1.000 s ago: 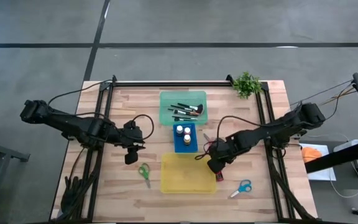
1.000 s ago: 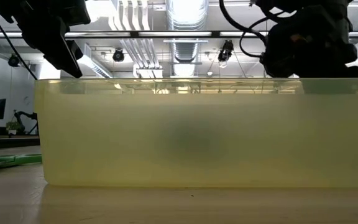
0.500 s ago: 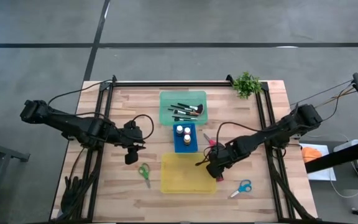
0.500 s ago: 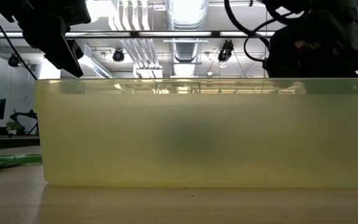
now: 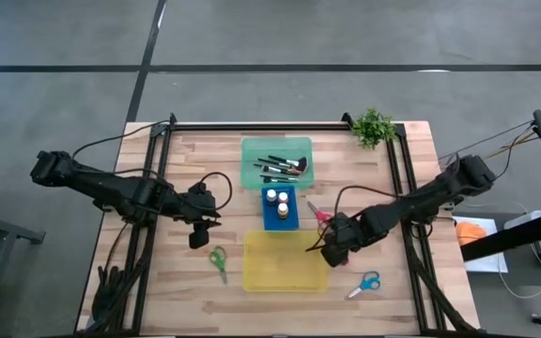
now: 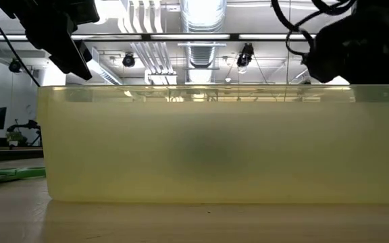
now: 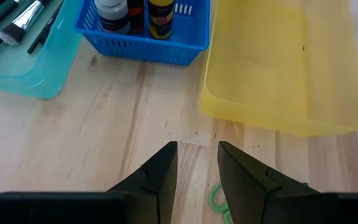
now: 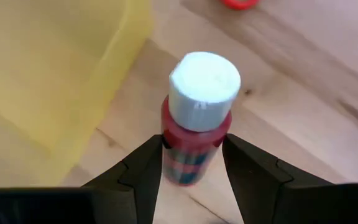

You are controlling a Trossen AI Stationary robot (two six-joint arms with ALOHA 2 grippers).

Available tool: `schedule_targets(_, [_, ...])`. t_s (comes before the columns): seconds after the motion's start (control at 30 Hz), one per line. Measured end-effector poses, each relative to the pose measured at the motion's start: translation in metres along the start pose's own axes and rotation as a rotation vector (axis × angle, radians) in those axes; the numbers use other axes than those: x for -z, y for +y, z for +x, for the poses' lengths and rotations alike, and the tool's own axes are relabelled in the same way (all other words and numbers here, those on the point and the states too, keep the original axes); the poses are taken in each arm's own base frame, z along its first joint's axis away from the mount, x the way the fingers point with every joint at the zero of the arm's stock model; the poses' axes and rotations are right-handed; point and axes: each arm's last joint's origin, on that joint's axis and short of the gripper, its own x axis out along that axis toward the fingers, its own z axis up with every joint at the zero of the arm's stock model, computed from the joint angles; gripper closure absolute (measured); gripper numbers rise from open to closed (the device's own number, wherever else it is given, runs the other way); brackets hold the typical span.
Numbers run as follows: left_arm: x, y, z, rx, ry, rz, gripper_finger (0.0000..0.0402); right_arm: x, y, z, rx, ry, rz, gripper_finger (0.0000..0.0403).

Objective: Pick & Place Paint Supplies
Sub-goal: Put the red paint bottle into the blue bin

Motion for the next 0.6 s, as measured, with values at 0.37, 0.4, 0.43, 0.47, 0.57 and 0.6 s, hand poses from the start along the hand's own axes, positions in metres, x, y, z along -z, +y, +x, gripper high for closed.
schedule_targets(0.37, [-0.002,-0.001,0.000,0.010,-0.025,-0.004,0.0275,0.003,-0.025,-0.019,-0.047,-0.073,0.064,0.0238])
schedule_targets(0.4, [-0.002,-0.001,0.000,0.010,-0.025,-0.004,0.0275,0.003,-0.027,-0.020,-0.053,-0.086,0.069,0.0238])
schedule_targets(0.43, [-0.002,-0.001,0.000,0.008,-0.027,-0.004,0.0275,0.002,-0.031,-0.021,-0.051,-0.096,0.079,0.0238])
schedule_targets(0.47, [-0.003,-0.001,0.000,0.007,-0.030,-0.005,0.0275,0.000,-0.034,-0.020,-0.041,-0.105,0.091,0.0238])
schedule_targets(0.57, [-0.003,-0.001,0.000,0.001,-0.036,-0.006,0.0275,-0.007,-0.045,-0.014,-0.016,-0.109,0.135,0.0238])
schedule_targets(0.6, [-0.003,-0.001,0.000,-0.001,-0.037,-0.006,0.0275,-0.009,-0.049,-0.011,-0.001,-0.101,0.148,0.0239])
